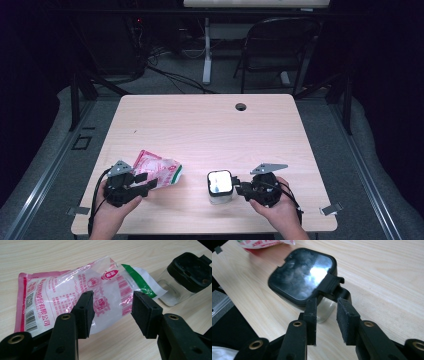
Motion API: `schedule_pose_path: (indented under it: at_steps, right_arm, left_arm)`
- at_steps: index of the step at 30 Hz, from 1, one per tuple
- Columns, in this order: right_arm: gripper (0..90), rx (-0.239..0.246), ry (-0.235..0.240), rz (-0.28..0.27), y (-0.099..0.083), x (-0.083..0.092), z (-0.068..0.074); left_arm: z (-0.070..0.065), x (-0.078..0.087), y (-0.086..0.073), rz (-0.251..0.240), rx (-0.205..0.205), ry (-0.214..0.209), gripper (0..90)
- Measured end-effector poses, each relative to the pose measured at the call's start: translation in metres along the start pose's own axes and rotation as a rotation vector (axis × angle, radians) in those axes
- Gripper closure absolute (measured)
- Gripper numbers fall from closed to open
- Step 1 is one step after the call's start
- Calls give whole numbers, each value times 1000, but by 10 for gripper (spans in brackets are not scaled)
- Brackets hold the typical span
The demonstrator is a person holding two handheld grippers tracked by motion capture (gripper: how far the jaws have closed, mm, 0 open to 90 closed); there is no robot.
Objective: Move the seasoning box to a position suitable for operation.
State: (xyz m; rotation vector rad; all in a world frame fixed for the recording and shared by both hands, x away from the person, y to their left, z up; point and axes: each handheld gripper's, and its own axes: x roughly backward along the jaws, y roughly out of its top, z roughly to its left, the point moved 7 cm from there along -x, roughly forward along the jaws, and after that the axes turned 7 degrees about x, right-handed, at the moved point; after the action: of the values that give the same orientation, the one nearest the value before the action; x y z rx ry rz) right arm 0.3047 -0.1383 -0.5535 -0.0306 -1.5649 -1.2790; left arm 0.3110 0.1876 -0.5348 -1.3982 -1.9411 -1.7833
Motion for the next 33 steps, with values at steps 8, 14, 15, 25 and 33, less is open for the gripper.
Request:
schedule_pose_path:
  at_steps: [8, 14, 15, 25, 33]
  right_arm:
    - [767, -5, -22, -23, 17, 9, 5]
    - [794, -32, -37, -45, 28, 6, 1]
    - [799, -32, -36, -40, 28, 5, 0]
    - [840, -69, -33, -36, 24, -5, -6]
    - [851, -85, -29, -54, 25, -6, -8]
  left_arm:
    - [-16, -10, 3, 27, -44, -13, 608]
    - [-34, -20, 7, 52, -88, -40, 653]
    - [-38, -23, 7, 59, -94, -48, 666]
    - [-74, -52, 8, 130, -171, -110, 790]
    - [-94, -71, 0, 178, -222, -150, 855]
